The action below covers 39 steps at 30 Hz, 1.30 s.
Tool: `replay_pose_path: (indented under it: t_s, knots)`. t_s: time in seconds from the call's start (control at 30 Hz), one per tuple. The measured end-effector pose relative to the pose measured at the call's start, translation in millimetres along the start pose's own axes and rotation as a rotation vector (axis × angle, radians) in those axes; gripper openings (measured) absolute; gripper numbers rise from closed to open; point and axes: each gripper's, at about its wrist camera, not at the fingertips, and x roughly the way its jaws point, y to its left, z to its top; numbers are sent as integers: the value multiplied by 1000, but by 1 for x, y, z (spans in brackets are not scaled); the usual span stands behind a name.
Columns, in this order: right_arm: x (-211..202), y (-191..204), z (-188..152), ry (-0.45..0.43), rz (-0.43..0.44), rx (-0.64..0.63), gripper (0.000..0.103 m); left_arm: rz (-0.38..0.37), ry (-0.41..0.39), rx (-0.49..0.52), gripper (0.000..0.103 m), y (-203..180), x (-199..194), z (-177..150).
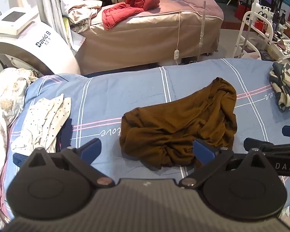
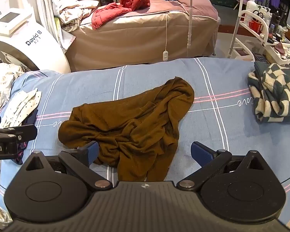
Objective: Fold small clothes
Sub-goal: 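Move both grippers toward the crumpled brown sweater on the bed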
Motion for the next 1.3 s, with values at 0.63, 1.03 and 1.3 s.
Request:
replay_pose_path:
  t_s: [0.63, 1.03, 1.3]
  knots:
    - [4, 1, -2, 19, -7, -9, 103, -26, 31, -12, 103, 0, 6, -4]
    - [6, 1, -4, 33, -8, -11, 103, -25, 43, -20, 103, 1, 9, -6]
    - [7, -1, -4, 43, -5, -12, 103, -28, 53, -14, 103, -2, 10, -7]
